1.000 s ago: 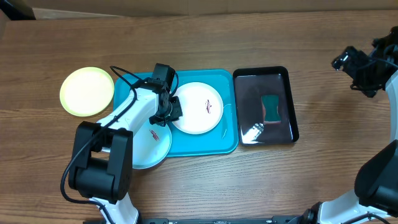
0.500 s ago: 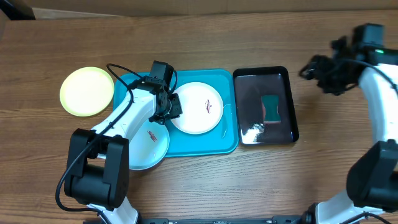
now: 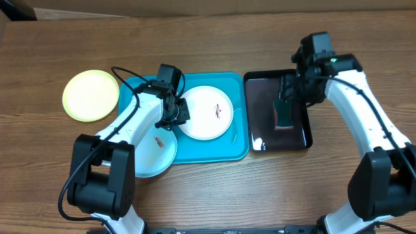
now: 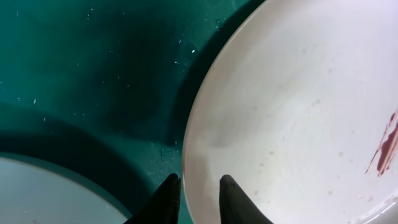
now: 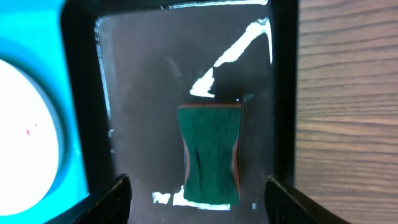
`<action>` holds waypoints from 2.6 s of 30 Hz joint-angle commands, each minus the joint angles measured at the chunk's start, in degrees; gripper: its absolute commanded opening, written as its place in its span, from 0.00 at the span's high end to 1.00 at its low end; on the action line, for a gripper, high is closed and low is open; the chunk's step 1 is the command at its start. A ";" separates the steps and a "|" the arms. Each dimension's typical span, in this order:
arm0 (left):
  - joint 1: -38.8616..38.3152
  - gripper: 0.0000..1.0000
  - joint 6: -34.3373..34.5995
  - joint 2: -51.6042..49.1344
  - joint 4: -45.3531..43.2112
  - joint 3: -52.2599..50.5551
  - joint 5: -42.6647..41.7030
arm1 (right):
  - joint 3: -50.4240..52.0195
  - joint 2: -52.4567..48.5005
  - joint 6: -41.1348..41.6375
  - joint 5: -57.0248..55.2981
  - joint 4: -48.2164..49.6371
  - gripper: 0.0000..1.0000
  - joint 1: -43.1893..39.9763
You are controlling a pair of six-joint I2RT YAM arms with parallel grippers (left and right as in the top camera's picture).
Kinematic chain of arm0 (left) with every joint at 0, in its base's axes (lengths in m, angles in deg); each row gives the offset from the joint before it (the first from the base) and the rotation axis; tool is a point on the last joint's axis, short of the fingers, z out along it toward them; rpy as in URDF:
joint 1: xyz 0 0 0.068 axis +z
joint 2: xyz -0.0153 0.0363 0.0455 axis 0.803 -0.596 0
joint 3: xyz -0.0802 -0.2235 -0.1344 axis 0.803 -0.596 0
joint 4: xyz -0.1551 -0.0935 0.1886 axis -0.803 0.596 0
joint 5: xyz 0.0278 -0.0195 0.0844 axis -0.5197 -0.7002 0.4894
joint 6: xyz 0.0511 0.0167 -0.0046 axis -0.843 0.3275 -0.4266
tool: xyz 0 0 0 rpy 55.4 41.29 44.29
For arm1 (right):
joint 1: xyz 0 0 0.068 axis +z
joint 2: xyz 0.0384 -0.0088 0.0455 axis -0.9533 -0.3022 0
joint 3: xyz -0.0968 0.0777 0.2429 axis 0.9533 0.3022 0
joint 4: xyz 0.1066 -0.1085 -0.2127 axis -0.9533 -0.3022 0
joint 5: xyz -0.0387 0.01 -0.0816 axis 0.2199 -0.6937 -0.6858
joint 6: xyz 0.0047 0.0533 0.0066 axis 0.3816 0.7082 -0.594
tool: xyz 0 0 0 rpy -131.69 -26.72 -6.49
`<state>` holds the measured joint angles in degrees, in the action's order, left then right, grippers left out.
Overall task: Clean dirty plates on tray and stack at the side
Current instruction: 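Reach the right gripper down into the black tray to the sponge, then grasp the green sponge with the right gripper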
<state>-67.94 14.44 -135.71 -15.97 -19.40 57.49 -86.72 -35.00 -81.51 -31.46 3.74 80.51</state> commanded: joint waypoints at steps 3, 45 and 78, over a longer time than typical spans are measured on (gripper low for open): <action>0.35 0.77 -0.17 1.33 -0.98 -1.22 0.87 | 4.48 0.04 -0.28 -1.86 4.09 0.30 0.04; 0.37 0.81 1.90 1.33 -7.43 -3.80 -1.01 | 19.21 -0.68 -0.52 -2.64 19.50 0.38 5.44; 0.37 0.78 7.26 1.33 -7.39 -3.85 0.85 | 19.50 -0.72 -0.52 -2.71 18.67 0.52 5.44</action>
<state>-67.94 20.96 -135.71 -23.34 -23.03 57.55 -67.64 -35.65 -81.90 -34.21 22.23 85.69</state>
